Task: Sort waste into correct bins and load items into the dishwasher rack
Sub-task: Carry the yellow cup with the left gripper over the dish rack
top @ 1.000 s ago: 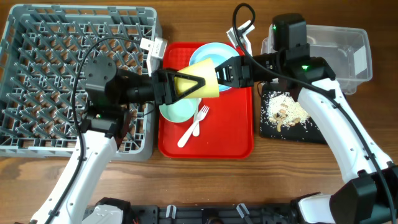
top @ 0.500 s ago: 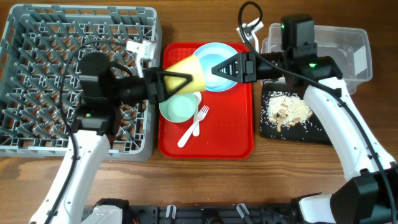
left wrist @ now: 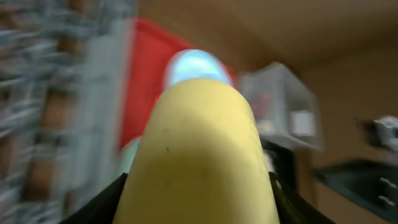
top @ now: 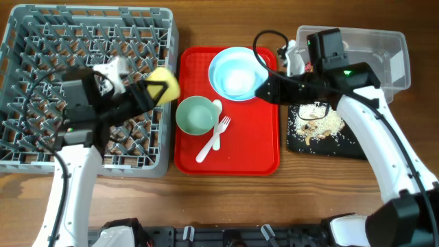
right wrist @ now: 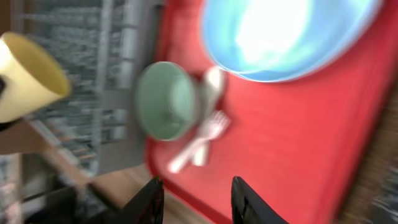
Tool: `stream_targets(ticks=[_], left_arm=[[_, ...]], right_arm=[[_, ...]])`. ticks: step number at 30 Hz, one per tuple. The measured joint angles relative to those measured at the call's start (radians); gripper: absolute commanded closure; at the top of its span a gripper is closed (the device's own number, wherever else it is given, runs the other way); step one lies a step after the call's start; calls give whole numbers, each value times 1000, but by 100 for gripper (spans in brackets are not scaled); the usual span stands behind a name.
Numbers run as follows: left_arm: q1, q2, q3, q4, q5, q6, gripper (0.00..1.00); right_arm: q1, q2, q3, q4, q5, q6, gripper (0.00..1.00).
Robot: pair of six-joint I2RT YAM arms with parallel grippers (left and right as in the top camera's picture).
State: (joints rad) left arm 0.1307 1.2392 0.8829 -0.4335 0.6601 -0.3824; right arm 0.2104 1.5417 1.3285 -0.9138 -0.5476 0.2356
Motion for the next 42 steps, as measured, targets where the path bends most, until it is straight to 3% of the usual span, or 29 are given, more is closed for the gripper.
stream_targets(ticks=[7, 11, 30, 40, 42], left_arm=[[72, -14, 97, -323, -379, 16, 96], [89, -18, 125, -368, -497, 19, 96], [92, -19, 129, -659, -621, 26, 95], [92, 45, 129, -645, -640, 26, 63], [92, 73, 129, -632, -634, 26, 46]], right_arm=[[0, -137, 0, -92, 241, -30, 62], [0, -160, 0, -117, 310, -34, 62], [0, -159, 0, -136, 359, -32, 61], [0, -159, 0, -148, 359, -32, 60], [0, -159, 0, -148, 359, -32, 60]])
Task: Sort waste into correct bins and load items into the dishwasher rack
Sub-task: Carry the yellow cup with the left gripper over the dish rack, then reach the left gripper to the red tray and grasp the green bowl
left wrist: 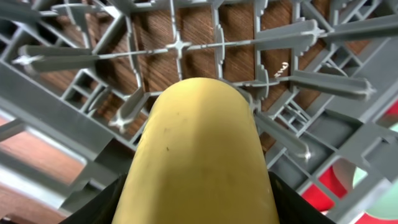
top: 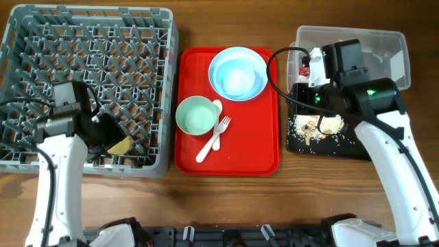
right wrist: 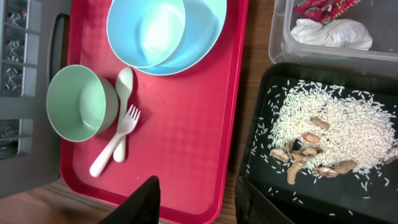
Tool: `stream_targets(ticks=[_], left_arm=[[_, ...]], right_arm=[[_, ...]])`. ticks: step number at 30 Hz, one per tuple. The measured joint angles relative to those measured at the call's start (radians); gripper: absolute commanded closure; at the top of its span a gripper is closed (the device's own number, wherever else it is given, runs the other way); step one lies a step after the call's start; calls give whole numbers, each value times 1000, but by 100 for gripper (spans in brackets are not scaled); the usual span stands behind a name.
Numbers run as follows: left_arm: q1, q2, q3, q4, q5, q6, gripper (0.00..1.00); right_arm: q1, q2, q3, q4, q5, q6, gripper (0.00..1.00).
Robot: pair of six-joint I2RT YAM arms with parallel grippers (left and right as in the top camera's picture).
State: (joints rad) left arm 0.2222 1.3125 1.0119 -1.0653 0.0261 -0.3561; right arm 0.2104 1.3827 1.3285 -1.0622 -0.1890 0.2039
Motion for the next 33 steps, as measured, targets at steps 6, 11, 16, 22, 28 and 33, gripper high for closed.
stream_targets(ticks=[6, 11, 16, 22, 28, 33], left_arm=[[0, 89, 0, 34, 28, 8, 0], [0, 105, 0, 37, 27, 4, 0], [0, 94, 11, 18, 27, 4, 0], [0, 12, 88, 8, 36, 4, 0], [-24, -92, 102, 29, 108, 3, 0], [-174, -109, 102, 107, 130, 18, 0]], right_arm=[[0, 0, 0, 0, 0, 0, 59], [0, 0, 0, 0, 0, 0, 53], [0, 0, 0, 0, 0, 3, 52], [0, 0, 0, 0, 0, 3, 52], [0, 0, 0, 0, 0, 3, 51], [0, 0, 0, -1, 0, 21, 47]])
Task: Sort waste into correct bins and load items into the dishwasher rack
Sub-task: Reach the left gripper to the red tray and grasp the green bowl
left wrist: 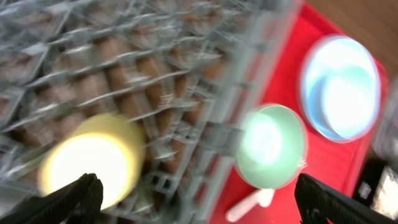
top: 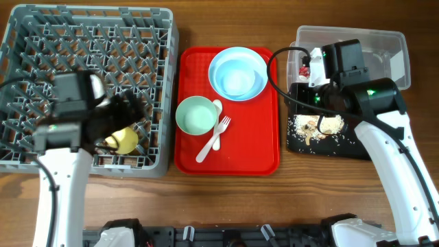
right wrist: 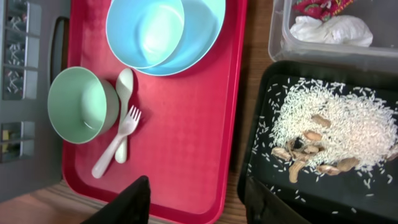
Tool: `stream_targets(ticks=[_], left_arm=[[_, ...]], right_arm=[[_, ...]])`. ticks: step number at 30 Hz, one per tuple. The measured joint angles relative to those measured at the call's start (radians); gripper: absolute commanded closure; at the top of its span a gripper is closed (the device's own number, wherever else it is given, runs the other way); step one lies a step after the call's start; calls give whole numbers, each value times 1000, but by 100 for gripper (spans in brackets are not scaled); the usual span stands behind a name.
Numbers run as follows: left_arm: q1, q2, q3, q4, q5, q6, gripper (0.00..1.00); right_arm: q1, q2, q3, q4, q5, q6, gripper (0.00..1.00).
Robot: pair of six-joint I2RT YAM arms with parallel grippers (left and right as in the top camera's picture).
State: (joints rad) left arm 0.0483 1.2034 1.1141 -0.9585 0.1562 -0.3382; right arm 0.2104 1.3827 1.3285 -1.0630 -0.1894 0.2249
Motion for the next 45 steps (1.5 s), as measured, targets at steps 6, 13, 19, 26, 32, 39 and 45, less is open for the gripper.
stream_targets(ticks=[6, 13, 19, 26, 32, 39, 45], left_arm=[[-281, 32, 1, 147, -55, 77, 0], [-533, 196, 1, 272, -114, 142, 0], [-636, 388, 1, 331, -119, 154, 1], [-650, 551, 1, 340, -133, 157, 41], [-650, 602, 1, 342, -140, 170, 69], [-650, 603, 1, 343, -145, 169, 88], [-650, 603, 10, 347, -166, 177, 96]], right_arm=[[-32, 0, 0, -9, -1, 68, 35], [-155, -8, 0, -65, 0, 92, 31], [-168, -8, 0, -75, 0, 92, 31], [-168, -8, 0, -76, 0, 92, 31], [-168, -8, 0, -75, 0, 92, 32], [-168, -8, 0, -78, 0, 92, 31], [-168, -8, 0, -80, 0, 92, 31]])
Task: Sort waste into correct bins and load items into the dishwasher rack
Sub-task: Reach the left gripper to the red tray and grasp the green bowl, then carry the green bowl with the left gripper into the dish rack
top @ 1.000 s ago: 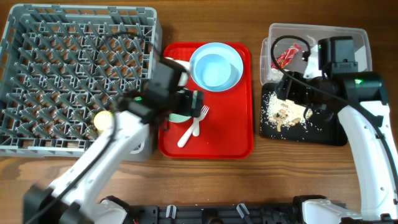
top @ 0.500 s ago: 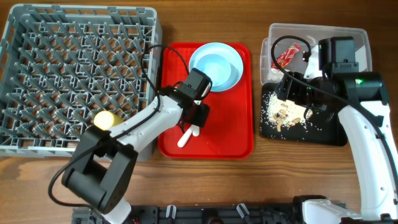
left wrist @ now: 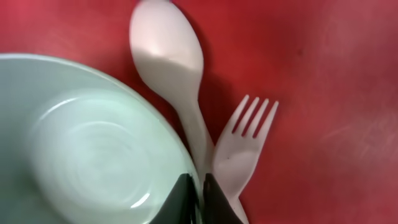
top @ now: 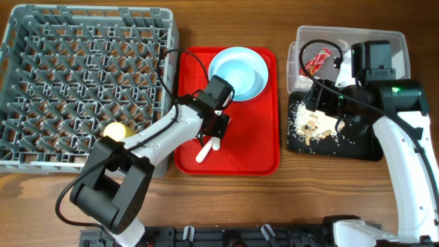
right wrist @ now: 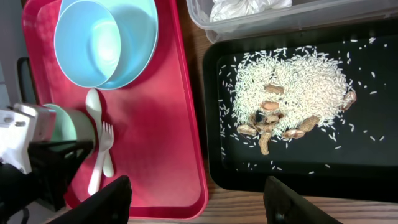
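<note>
My left gripper [left wrist: 196,194] is down on the red tray [top: 255,140], shut on the right rim of the green bowl [left wrist: 81,143]. A white spoon [left wrist: 168,53] and white fork [left wrist: 241,146] lie just right of the bowl. The left arm hides most of the bowl from overhead. Two stacked blue bowls [top: 238,73] sit at the tray's back. A yellow cup [top: 114,130] lies in the grey dishwasher rack [top: 82,62]. My right gripper [right wrist: 205,205] hangs open and empty high over the gap between the red tray and the black tray [top: 357,147].
The black tray holds a heap of rice and peanuts [right wrist: 292,93]. Behind it, a clear bin [top: 392,48] holds a red wrapper [top: 317,60] and white tissue [right wrist: 245,7]. Bare wooden table lies in front of the trays.
My left gripper was open over the rack beside the yellow cup; now it is on the red tray, shut on the green bowl's rim. The right wrist view has shifted right and pulled back.
My left gripper held the yellow cup over the rack's right edge while the right gripper hung over the red tray. Then the cup was low in the rack's front and the right gripper had moved over the black tray. Then the cup lay released, and now the left grips the bowl.
</note>
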Tool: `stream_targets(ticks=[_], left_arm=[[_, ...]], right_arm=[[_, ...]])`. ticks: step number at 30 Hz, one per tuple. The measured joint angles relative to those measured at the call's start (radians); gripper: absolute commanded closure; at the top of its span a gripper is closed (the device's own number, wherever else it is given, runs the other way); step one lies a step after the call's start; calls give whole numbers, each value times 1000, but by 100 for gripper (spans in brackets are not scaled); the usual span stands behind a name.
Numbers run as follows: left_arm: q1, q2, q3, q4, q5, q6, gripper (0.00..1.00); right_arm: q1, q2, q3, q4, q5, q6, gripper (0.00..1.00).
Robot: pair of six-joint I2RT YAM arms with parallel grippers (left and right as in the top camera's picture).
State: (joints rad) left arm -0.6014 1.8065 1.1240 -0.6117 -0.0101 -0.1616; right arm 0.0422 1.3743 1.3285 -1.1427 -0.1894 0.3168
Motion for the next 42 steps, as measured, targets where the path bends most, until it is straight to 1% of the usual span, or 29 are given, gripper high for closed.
stream_targets(ticks=[5, 9, 14, 19, 23, 26, 28, 30, 31, 34, 39, 42], left_arm=[[0, -3, 3, 2, -10, 0, 96], [0, -41, 3, -5, -11, 0, 96], [-1, -142, 28, -48, 0, 0, 96], [17, -277, 79, -54, 8, 0, 96], [122, -395, 92, -54, 52, 0, 96], [251, -440, 93, -54, 139, 2, 96], [356, -450, 93, -54, 229, 11, 96], [461, -447, 93, -55, 332, 19, 96], [533, -442, 93, -54, 405, 24, 96], [670, -416, 93, -48, 568, 30, 96], [844, -310, 93, -5, 811, 31, 96], [906, -235, 93, 22, 925, 31, 96]], right_arm=[[0, 0, 0, -4, 0, 0, 31], [0, 0, 0, -13, 0, 0, 31], [0, 0, 0, -14, 0, -1, 31], [0, 0, 0, -14, 0, -1, 31], [0, 0, 0, -14, 0, -7, 31], [0, 0, 0, -13, 0, -8, 31], [0, 0, 0, -14, 0, -8, 31], [0, 0, 0, -14, 0, -8, 31], [0, 0, 0, -14, 0, -8, 31], [0, 0, 0, -13, 0, -8, 32], [0, 0, 0, -14, 0, -9, 31], [0, 0, 0, -15, 0, -9, 31]])
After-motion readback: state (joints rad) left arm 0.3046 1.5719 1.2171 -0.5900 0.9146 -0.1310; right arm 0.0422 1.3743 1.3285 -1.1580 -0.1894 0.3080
